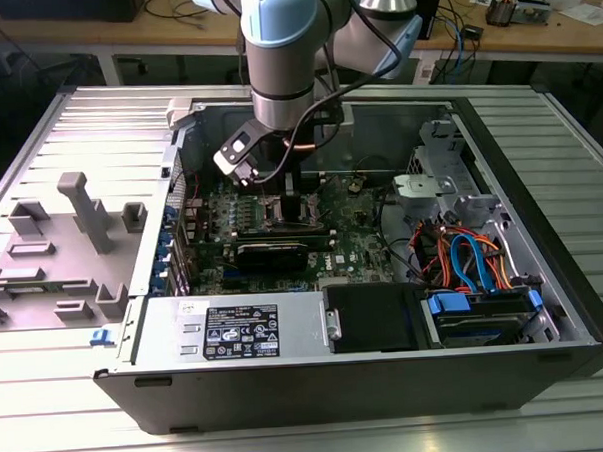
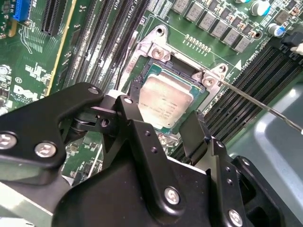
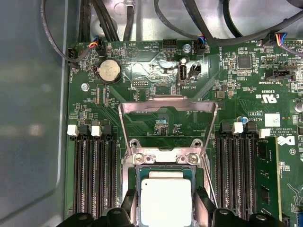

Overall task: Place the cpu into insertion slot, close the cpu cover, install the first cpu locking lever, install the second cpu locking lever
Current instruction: 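Place the cpu into insertion slot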

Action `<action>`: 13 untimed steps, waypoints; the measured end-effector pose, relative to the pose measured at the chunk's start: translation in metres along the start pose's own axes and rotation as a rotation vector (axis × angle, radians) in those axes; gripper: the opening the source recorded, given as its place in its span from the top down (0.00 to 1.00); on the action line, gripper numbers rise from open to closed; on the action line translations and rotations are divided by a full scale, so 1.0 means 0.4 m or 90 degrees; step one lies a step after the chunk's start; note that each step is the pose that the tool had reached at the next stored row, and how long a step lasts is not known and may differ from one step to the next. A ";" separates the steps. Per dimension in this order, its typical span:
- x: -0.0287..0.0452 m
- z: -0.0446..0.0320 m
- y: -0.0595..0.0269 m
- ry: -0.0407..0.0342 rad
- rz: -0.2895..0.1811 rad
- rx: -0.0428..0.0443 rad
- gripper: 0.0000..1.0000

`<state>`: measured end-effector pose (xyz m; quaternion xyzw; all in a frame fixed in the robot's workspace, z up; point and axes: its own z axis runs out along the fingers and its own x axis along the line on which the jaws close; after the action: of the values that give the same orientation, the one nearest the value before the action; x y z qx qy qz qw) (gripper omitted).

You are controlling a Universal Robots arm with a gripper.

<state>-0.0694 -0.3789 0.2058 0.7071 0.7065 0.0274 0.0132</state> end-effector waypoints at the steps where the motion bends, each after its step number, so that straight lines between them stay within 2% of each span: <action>1: 0.000 -0.003 0.000 0.0000 0.000 0.0006 0.40; 9: 0.001 -0.024 0.002 0.0001 0.000 0.0054 0.40; 11: 0.001 -0.024 0.002 0.0002 0.000 0.0053 0.41; 12: 0.001 -0.024 0.002 0.0001 0.000 0.0055 0.48; 13: 0.001 -0.024 0.002 0.0000 0.000 0.0055 0.48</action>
<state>-0.0693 -0.3788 0.2156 0.7072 0.7065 0.0244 0.0101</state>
